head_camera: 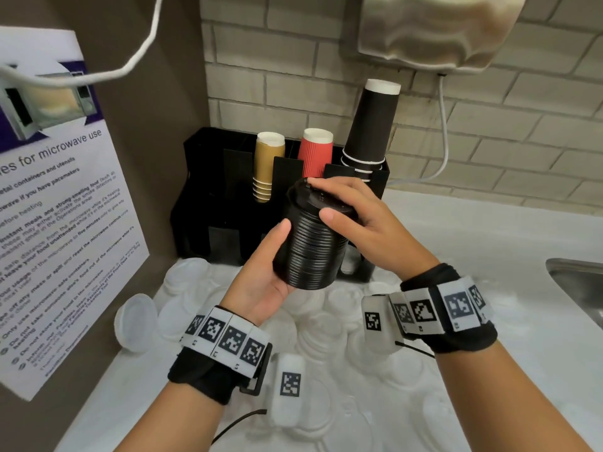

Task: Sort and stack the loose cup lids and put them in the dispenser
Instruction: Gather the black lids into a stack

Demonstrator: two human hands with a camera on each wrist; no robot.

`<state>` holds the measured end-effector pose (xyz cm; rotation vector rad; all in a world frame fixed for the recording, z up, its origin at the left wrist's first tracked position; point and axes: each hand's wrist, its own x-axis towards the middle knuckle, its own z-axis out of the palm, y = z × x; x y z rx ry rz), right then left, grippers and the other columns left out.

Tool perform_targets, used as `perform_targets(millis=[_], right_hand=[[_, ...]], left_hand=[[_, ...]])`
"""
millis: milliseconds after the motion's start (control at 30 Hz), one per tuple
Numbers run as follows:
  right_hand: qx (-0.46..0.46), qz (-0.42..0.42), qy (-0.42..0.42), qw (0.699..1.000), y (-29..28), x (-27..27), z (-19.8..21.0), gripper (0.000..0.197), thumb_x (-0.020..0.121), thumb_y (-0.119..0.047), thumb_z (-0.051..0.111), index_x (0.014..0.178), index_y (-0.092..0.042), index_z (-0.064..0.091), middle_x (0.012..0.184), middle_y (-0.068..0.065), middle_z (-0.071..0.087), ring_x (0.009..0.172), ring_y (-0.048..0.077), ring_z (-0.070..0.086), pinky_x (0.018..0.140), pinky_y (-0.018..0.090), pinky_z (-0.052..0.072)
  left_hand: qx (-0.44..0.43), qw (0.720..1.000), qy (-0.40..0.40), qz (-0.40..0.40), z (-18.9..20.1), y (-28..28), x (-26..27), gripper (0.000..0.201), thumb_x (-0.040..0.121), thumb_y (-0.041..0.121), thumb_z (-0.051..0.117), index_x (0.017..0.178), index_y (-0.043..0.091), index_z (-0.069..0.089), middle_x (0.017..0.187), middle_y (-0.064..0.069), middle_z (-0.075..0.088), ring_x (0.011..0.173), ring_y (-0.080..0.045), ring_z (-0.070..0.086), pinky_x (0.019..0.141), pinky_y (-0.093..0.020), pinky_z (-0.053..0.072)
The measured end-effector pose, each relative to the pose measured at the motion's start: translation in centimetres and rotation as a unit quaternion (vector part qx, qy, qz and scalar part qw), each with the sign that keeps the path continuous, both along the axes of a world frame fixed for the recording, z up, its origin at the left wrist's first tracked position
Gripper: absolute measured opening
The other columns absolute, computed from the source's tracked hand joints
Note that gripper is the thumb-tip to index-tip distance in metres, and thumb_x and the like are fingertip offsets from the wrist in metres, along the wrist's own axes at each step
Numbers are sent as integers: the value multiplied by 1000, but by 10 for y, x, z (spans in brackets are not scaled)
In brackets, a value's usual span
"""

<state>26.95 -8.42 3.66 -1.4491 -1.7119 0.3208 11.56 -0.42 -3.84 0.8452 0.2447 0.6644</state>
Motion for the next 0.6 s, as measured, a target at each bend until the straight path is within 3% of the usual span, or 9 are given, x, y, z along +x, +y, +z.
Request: perform_targets(millis=[100,233,300,367,433,500,600], right_hand=[[7,4,2,1000,7,-11,-1,43,93,-36,52,133,-22,49,133,0,48,124,1,44,104,18,37],[17,26,-19,999,20,-27,7,42,94,-34,55,132,-19,50,132,4,48,126,7,43,109,27,36],[18,62,-18,998,26,-31,14,40,95,-33,50,133,-21,47,131,3,49,127,7,43,108,29,38],[9,79,56,995,32,-29,21,27,101,-31,40,127,-29,44,123,-2,53,115,1,52,97,22,46],[-22,3,125,992,37,-23,24,14,102,-27,36,104,-29,50,105,1,57,94,8,58,76,19,49],[-109,-44,14,993,39,-17,15,19,98,-16,42,87,-22,57,95,3,59,87,15,57,67,15,47],[-239,97,-232,938,37,-35,-11,11,91,-14,59,94,-17,68,96,-4,61,89,11,58,79,13,46]], left_hand=[[16,1000,4,20,-4,5,-10,69,74,42,71,136,19,53,133,-8,62,122,-23,59,89,-35,55],[19,999,-3,43,-8,15,-24,48,75,17,68,122,22,59,113,-1,72,105,-17,68,76,-28,57],[27,998,0,52,-7,21,-33,44,76,13,64,119,23,59,109,0,73,102,-16,69,76,-30,58],[36,997,9,68,-2,28,-43,43,76,14,63,118,23,58,109,1,73,103,-16,69,78,-33,59],[41,996,8,85,7,35,-56,43,77,15,65,119,22,57,111,0,72,105,-17,68,80,-33,58],[45,994,-2,104,19,42,-70,47,76,17,67,122,20,56,114,-2,71,109,-19,66,84,-35,57],[50,990,-14,129,38,51,-85,52,75,18,68,125,16,53,116,-4,70,113,-21,65,86,-37,56]])
